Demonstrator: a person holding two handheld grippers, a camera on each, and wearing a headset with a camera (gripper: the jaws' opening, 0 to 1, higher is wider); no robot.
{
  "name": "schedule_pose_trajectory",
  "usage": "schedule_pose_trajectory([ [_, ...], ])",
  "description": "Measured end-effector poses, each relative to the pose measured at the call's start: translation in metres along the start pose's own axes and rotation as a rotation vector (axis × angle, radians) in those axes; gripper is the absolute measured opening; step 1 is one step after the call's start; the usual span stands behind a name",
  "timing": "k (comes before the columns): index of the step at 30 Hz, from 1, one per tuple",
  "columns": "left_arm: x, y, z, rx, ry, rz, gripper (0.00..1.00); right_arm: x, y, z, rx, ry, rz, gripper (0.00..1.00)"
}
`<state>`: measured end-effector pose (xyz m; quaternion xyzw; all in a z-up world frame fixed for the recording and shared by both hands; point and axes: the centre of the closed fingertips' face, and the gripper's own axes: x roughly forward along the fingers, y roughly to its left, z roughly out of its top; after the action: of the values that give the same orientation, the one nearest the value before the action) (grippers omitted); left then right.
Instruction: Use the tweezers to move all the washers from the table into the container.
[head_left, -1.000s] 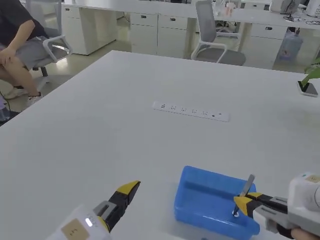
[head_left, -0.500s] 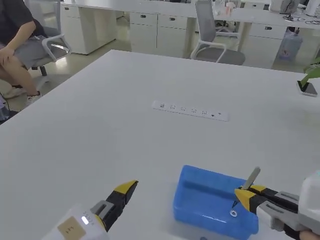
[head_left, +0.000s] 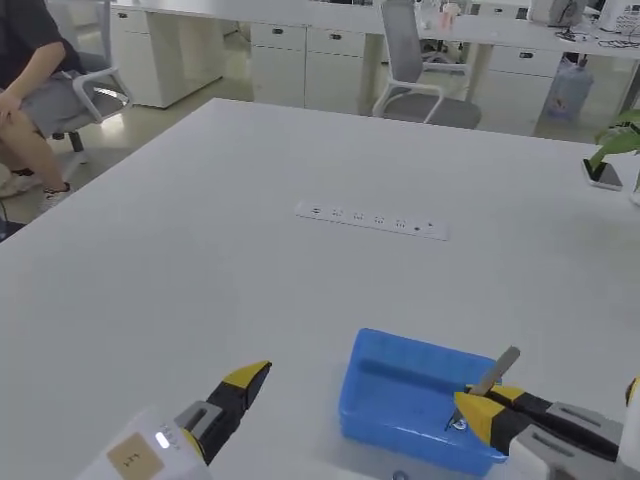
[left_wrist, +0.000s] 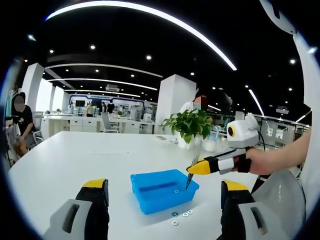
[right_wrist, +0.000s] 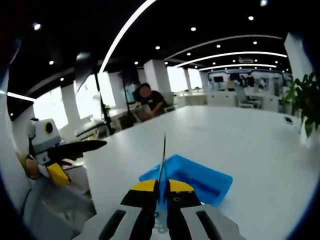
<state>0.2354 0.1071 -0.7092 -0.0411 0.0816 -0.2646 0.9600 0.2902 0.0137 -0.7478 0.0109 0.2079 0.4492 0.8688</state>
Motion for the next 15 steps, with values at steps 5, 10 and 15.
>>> schedule_pose_trajectory([
  [5,0.000,-0.001,0.000,0.002,0.004,-0.001,0.95,0.001,0.002,-0.025,0.008,0.037,-0.013,0.04],
  [10,0.000,-0.001,0.000,0.005,0.005,0.001,0.95,0.005,-0.001,-0.046,-0.011,0.076,-0.026,0.04],
  [15,0.000,0.000,-0.001,-0.003,0.010,0.002,0.95,0.011,0.003,-0.059,-0.055,0.121,-0.001,0.04],
])
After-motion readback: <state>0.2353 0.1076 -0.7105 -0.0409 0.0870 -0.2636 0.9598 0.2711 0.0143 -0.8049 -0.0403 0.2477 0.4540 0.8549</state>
